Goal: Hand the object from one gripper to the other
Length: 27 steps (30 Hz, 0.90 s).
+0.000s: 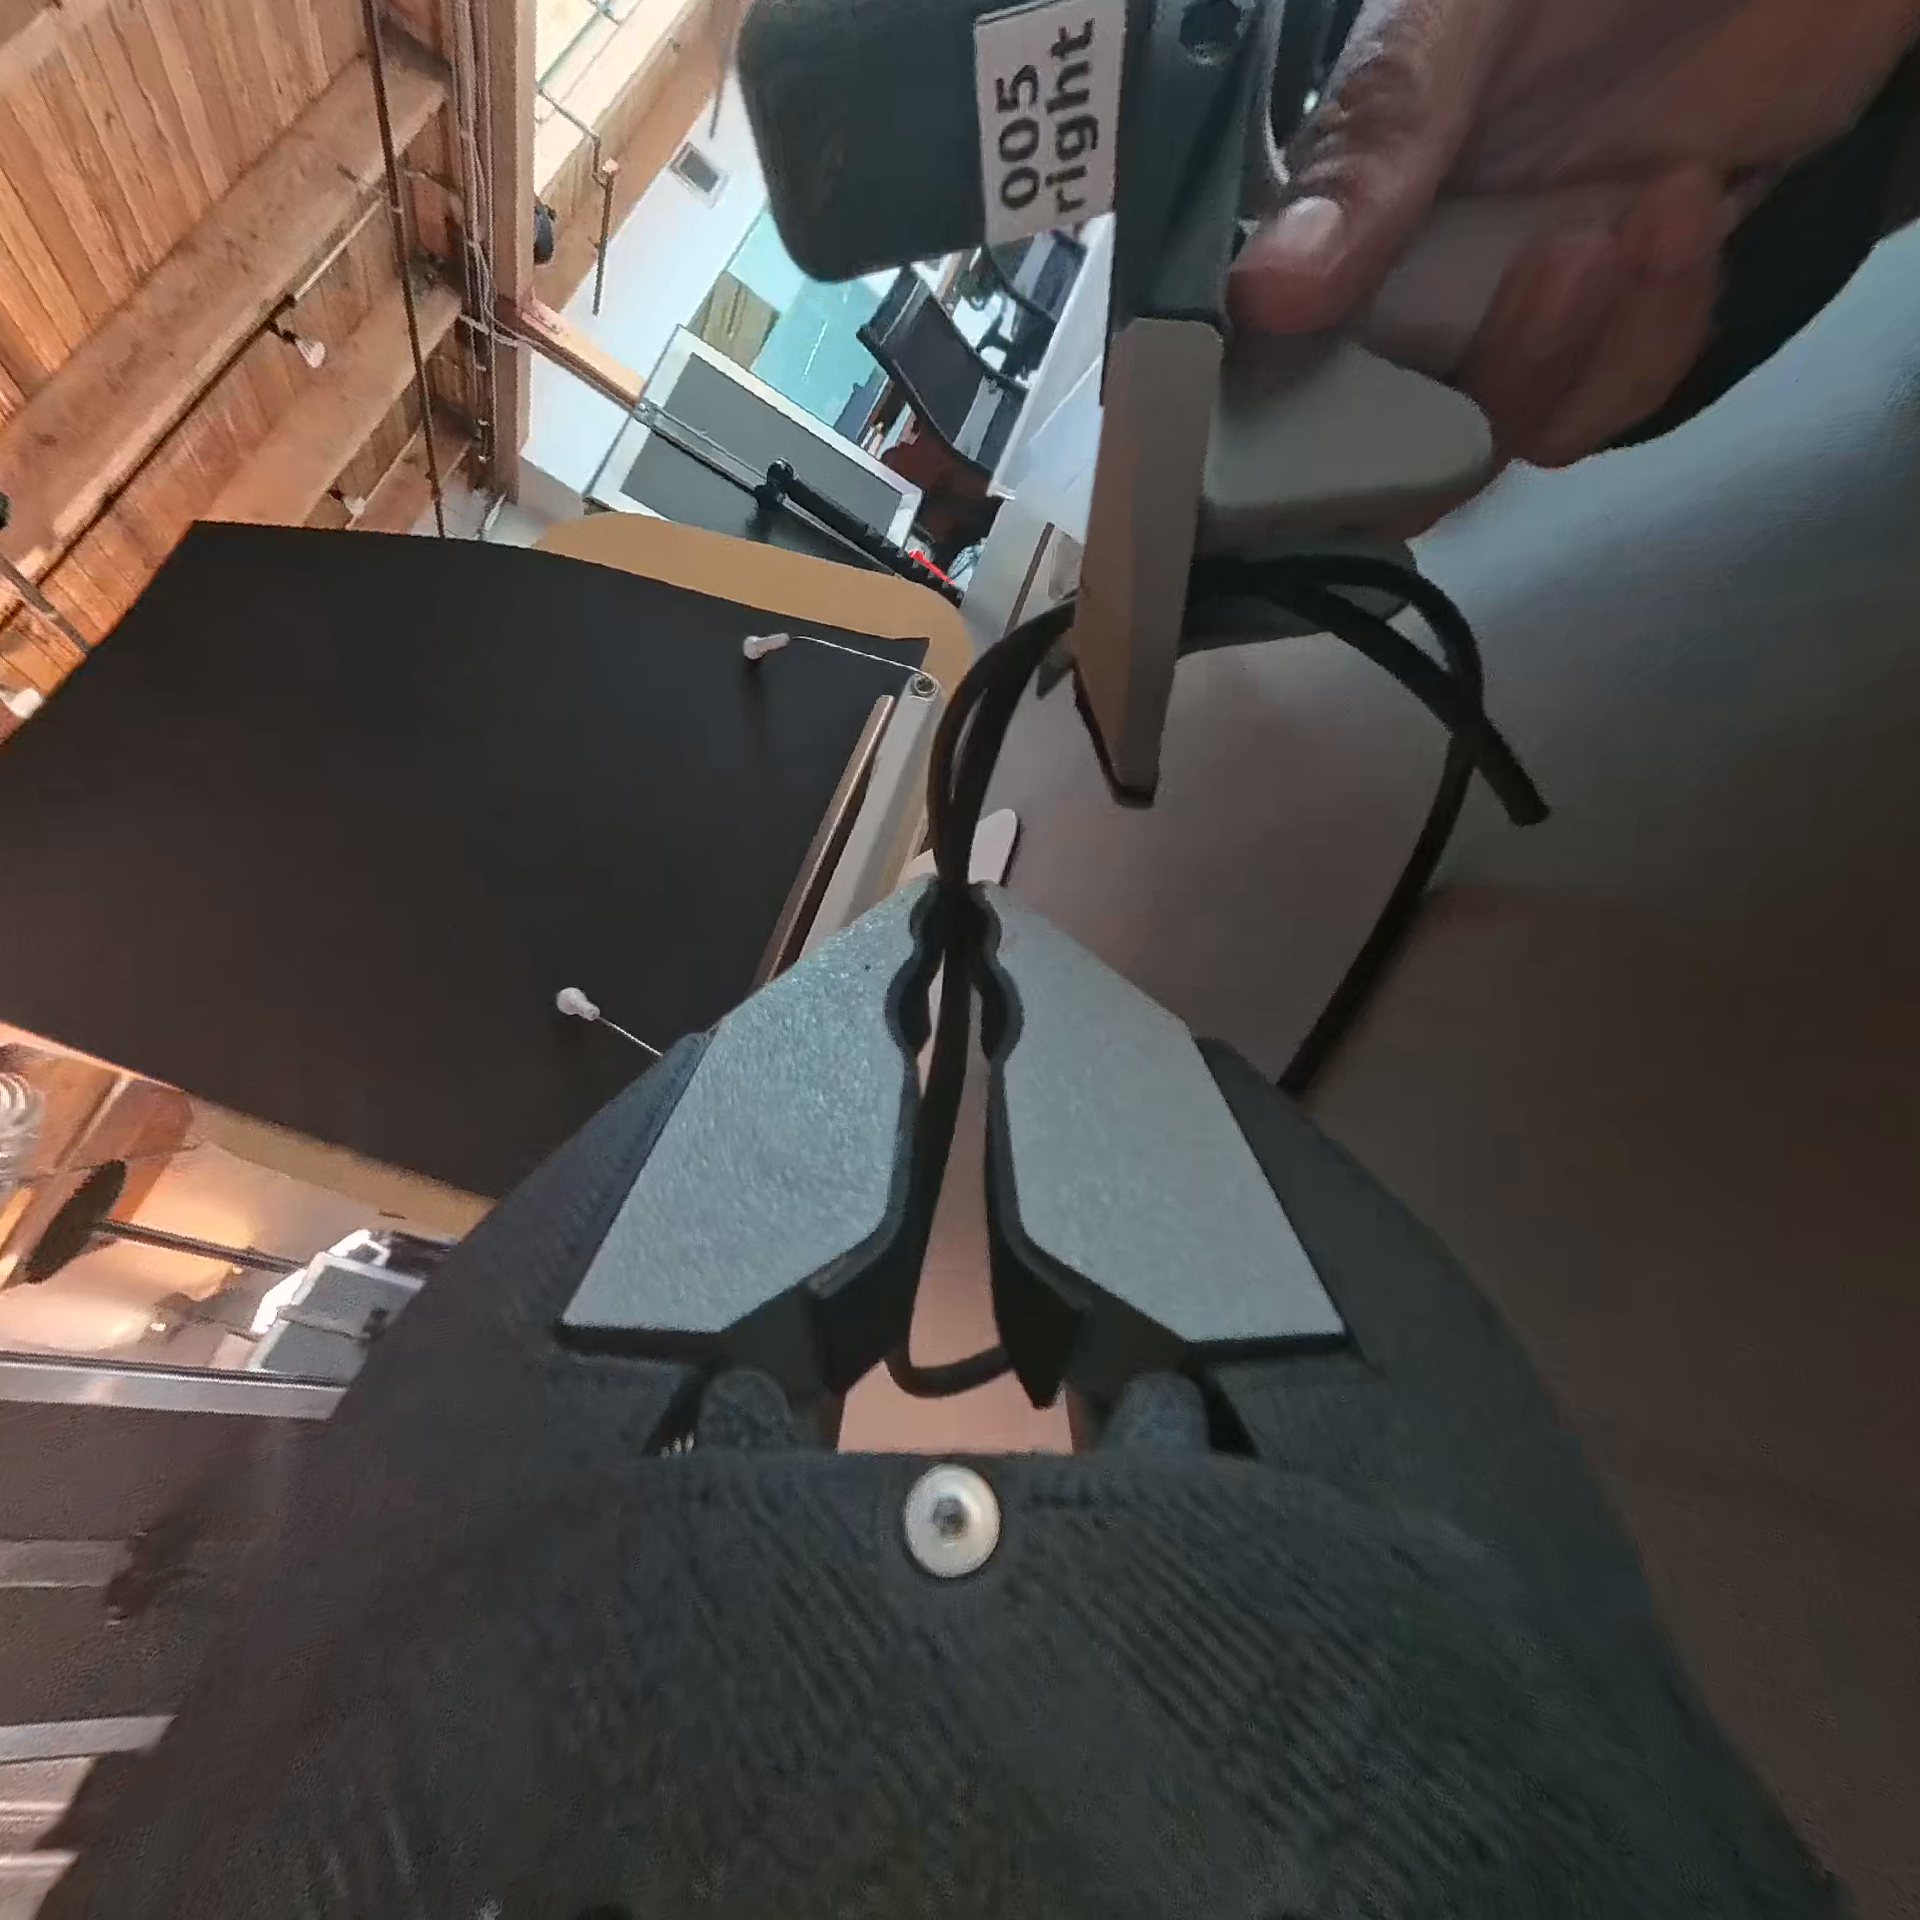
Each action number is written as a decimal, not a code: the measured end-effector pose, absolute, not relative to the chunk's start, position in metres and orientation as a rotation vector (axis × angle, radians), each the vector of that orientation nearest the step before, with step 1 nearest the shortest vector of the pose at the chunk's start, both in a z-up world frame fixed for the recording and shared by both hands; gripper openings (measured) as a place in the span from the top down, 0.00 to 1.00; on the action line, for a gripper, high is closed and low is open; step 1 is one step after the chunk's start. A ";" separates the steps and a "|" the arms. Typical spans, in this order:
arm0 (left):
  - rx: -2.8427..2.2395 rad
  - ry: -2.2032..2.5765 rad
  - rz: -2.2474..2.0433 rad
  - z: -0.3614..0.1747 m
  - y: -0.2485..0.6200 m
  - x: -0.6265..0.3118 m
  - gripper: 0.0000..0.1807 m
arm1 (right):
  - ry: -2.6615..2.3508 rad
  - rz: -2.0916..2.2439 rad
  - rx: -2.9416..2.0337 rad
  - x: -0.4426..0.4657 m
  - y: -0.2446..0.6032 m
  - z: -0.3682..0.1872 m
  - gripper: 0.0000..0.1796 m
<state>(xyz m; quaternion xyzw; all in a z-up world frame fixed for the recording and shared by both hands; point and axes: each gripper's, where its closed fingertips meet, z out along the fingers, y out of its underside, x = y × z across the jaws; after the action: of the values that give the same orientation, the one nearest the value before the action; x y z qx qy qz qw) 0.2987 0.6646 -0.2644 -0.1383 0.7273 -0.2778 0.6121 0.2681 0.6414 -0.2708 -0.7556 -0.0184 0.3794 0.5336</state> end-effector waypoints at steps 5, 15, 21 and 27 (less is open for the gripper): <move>-0.454 1.678 -0.865 -0.255 0.668 0.294 0.98 | -0.017 0.841 -1.753 0.281 0.640 -0.261 1.00; -0.640 1.669 -1.266 -0.233 0.671 0.281 0.90 | -0.048 0.781 -1.739 0.283 0.639 -0.256 1.00; -0.609 1.655 -1.331 -0.224 0.663 0.275 0.88 | -0.112 0.744 -1.831 0.273 0.641 -0.271 1.00; -0.497 1.841 -1.247 -0.252 0.632 0.271 0.83 | -0.303 0.710 -1.980 0.245 0.636 -0.297 1.00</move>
<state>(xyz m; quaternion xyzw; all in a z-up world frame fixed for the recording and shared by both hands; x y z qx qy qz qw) 0.2708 0.6323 -0.2525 -0.1981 0.7340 -0.4971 0.4181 0.2454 0.6365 -0.2974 -0.8140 -0.1244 0.2920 0.4865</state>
